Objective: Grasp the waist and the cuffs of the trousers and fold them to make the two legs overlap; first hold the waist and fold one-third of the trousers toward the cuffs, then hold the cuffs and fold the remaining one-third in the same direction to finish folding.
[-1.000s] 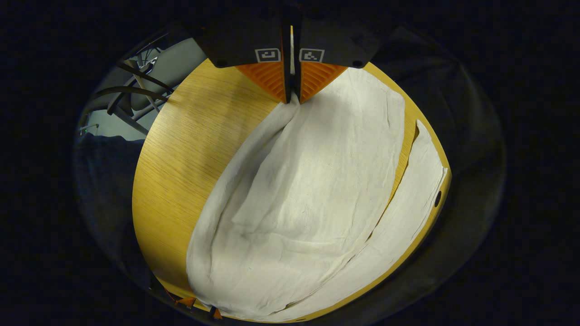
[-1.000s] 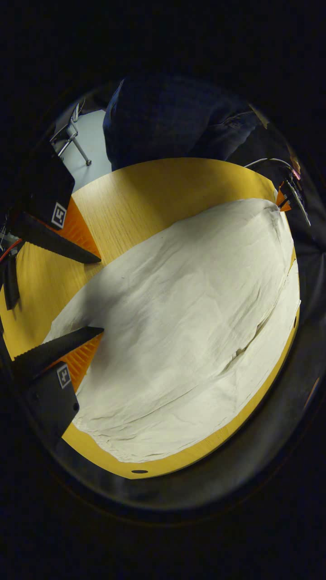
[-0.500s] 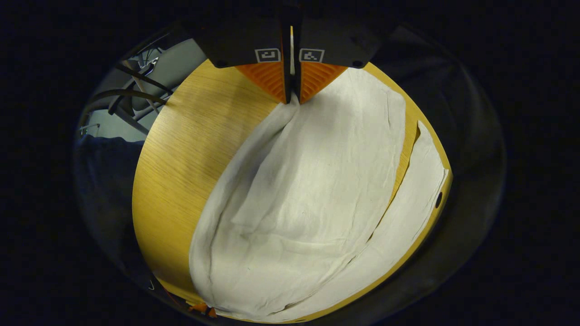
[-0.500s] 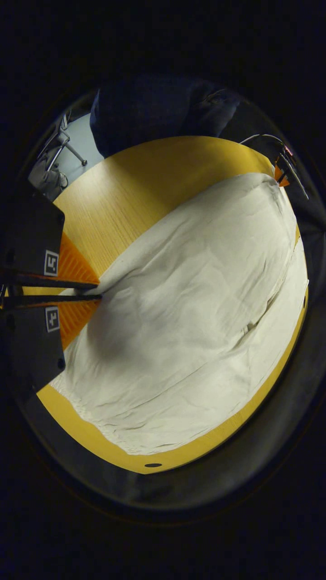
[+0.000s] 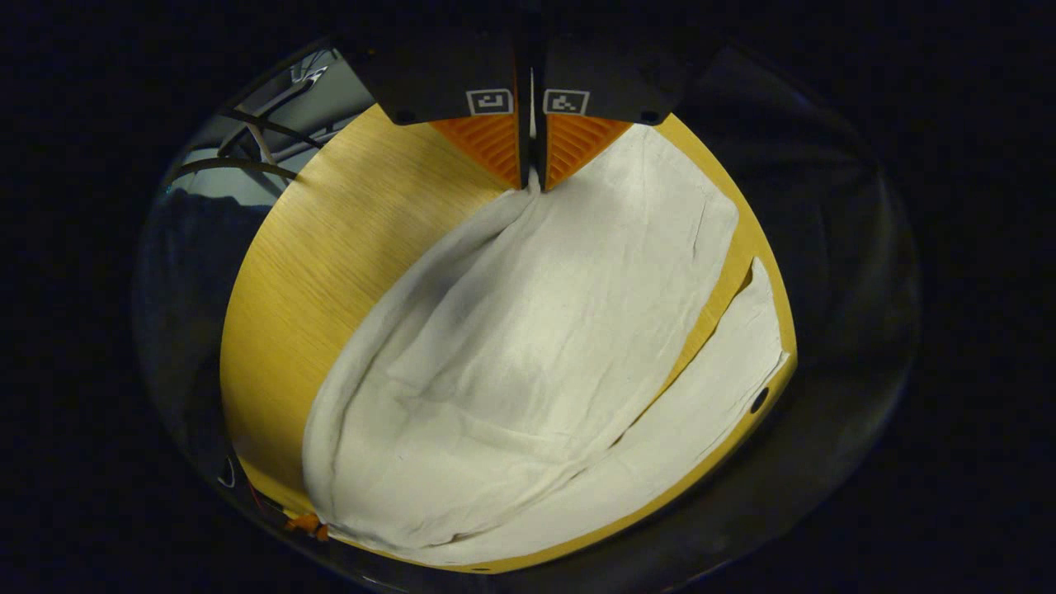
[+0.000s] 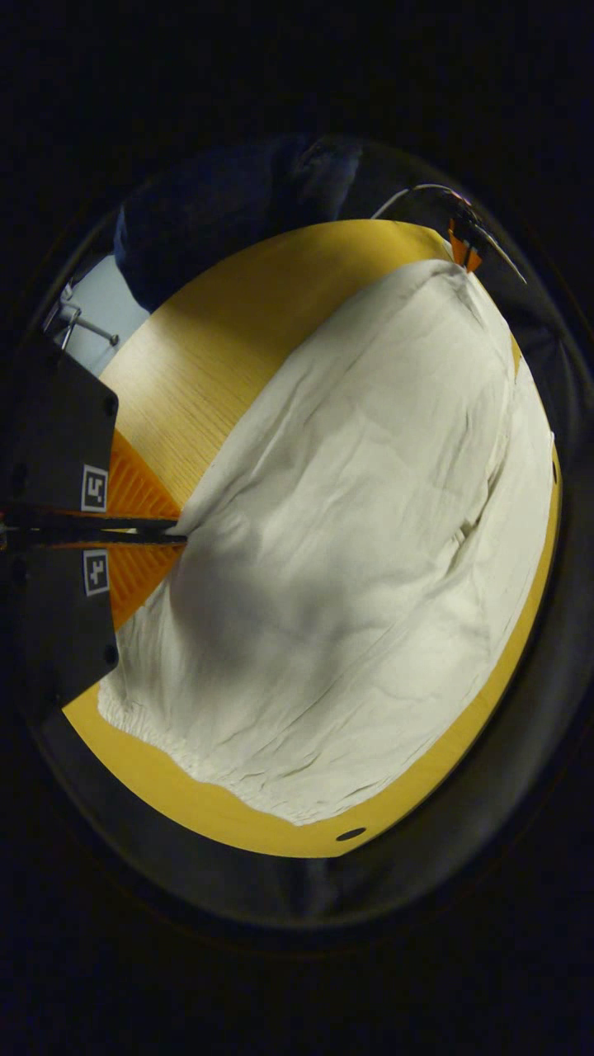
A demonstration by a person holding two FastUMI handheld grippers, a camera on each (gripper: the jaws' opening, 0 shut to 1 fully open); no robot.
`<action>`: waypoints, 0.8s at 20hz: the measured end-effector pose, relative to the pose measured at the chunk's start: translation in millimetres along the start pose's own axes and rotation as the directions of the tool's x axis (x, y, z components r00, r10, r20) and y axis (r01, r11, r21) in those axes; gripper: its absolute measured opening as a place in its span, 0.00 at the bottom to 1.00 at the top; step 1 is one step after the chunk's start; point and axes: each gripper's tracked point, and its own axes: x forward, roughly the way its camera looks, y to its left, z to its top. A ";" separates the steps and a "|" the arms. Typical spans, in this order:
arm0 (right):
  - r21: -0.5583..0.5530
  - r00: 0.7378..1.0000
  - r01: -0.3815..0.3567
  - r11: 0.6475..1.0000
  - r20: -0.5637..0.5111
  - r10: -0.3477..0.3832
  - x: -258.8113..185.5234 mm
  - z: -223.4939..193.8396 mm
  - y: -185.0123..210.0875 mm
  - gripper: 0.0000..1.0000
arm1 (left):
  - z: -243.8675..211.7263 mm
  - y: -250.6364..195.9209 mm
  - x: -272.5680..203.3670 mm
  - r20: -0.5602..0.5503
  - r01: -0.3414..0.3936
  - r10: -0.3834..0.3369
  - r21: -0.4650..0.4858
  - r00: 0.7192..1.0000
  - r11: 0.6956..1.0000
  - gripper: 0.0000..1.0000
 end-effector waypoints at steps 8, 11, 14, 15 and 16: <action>0.384 0.927 0.160 0.909 0.258 -0.272 -39.1 46.1 -19.3 0.02 | 57.9 29.9 -29.8 0.189 -0.126 0.229 -0.442 0.955 0.888 0.00; 0.488 0.884 0.143 0.861 0.328 -0.332 -62.6 72.8 -32.7 0.02 | 89.2 45.7 -49.0 0.255 -0.108 0.314 -0.595 0.914 0.796 0.00; 0.558 0.839 0.130 0.819 0.378 -0.391 -75.6 101.9 -54.3 0.02 | 129.6 66.1 -68.7 0.304 -0.070 0.386 -0.701 0.871 0.710 0.00; 0.583 0.824 0.123 0.803 0.391 -0.410 -79.0 111.9 -62.6 0.02 | 144.3 74.3 -76.9 0.315 -0.064 0.408 -0.721 0.857 0.690 0.00; 0.608 0.810 0.106 0.787 0.406 -0.423 -82.2 122.6 -70.4 0.02 | 153.5 78.6 -89.0 0.329 -0.061 0.435 -0.736 0.838 0.675 0.00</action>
